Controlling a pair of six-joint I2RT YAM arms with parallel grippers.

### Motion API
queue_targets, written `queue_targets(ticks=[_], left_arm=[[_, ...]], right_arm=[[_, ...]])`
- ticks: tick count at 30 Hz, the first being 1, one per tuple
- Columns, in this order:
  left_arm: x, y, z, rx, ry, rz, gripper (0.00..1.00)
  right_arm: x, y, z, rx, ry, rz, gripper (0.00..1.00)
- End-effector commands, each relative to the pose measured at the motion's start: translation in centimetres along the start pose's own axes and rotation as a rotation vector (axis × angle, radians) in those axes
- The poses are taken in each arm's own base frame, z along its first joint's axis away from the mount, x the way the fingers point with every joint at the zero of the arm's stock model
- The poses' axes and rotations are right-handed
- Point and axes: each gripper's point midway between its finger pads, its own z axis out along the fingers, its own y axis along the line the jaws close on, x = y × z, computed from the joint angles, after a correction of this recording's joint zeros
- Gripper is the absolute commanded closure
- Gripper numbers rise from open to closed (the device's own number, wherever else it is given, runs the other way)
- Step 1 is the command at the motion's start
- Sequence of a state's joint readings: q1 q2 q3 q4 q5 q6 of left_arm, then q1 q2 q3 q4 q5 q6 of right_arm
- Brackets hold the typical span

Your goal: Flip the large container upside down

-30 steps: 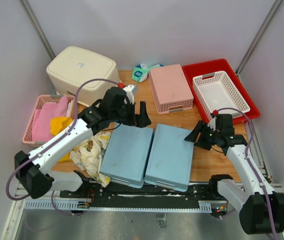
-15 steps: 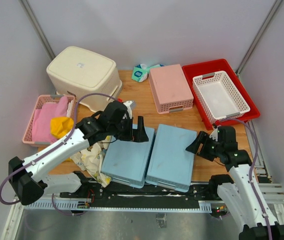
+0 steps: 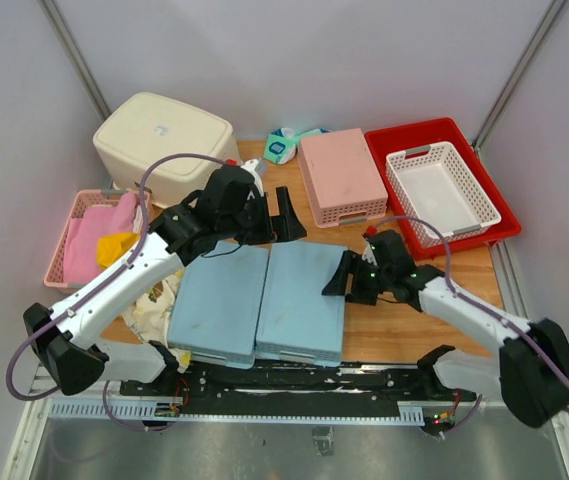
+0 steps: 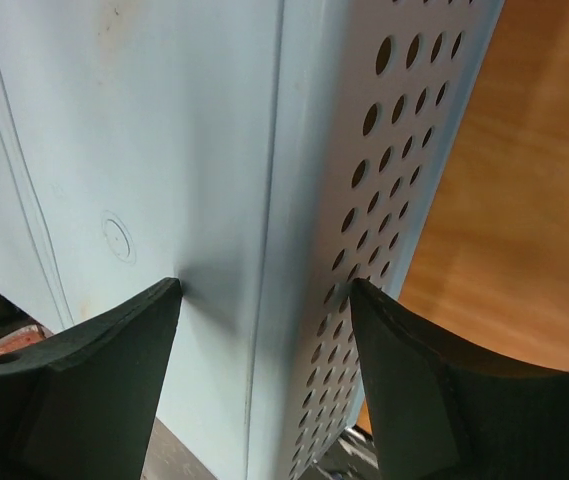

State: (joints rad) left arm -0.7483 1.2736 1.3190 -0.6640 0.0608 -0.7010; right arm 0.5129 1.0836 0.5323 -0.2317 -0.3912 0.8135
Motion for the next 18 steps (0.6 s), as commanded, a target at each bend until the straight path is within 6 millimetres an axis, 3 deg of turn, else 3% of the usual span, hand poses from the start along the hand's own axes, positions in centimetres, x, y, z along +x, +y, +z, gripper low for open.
queue_targets(ticks=[1, 5, 8, 10, 18], left_arm=[[-3.0, -0.9, 0.1, 0.005, -0.088, 0.007, 0.01], [-3.7, -1.3, 0.8, 0.013, -0.1, 0.016, 0.01], [-4.0, -1.1, 1.3, 0.006, -0.101, 0.022, 0.01], [-4.1, -0.8, 1.4, -0.003, -0.101, 0.025, 0.01], [-3.8, 0.1, 3.1, -0.01, -0.083, 0.06, 0.01]], right_arm=[[-2.5, 5.7, 3.4, -0.135, -0.019, -0.03, 0.31], [-2.8, 8.3, 6.0, -0.159, 0.032, -0.079, 0.32], [-3.0, 9.1, 6.7, -0.153, 0.058, -0.092, 0.33], [-3.3, 8.5, 6.3, -0.116, 0.039, -0.102, 0.32], [-3.6, 1.6, 1.9, 0.093, -0.044, -0.113, 0.25]])
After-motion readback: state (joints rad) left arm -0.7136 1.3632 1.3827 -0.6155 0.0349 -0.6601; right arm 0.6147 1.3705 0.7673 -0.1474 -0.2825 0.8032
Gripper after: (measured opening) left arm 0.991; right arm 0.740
